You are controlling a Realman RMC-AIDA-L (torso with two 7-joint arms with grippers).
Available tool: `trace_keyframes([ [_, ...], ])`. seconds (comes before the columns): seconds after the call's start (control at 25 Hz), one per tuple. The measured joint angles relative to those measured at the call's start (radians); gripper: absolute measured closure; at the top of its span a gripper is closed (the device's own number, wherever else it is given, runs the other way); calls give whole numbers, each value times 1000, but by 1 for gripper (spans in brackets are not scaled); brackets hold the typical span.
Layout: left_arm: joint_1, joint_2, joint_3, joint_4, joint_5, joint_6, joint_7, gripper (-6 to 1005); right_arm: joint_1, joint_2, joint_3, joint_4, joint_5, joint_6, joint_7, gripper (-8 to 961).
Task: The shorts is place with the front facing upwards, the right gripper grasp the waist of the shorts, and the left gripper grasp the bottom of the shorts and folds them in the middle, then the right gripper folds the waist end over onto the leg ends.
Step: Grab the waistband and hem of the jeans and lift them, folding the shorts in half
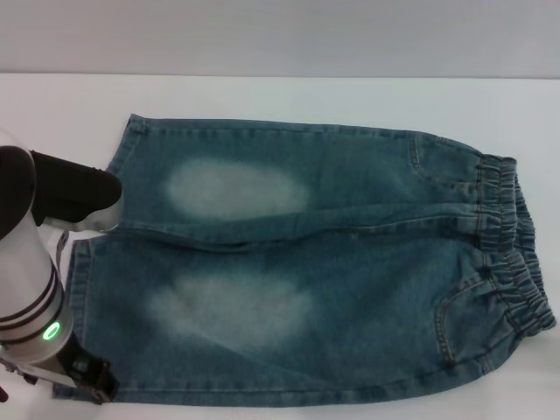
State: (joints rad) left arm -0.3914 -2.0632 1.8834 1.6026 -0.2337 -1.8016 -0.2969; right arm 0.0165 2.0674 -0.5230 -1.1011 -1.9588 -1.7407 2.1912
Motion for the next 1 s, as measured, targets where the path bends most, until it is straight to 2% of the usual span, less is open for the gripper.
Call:
trace_keyframes([
  [0.24,-7,0,-5,-25,-4,7,2,246,3,-1,0,0,0,-1,0,303],
  [0.44,-22,0,-64,-35,-33,-5,43,263,5,-2,3,0,0,-9,0,303],
  [0.56,-22,0,-70,-41,-42,-2,50,273,7,-3,3,0,0,-9,1,302],
  [0.76,-28,-1,-70,-44,-43,-3,54,469,8,-3,4,1,0,-10,5,302],
  [1.0,-27,0,-73,-48,-45,-2,62,754,10,-3,11,0,0,-12,7,303],
])
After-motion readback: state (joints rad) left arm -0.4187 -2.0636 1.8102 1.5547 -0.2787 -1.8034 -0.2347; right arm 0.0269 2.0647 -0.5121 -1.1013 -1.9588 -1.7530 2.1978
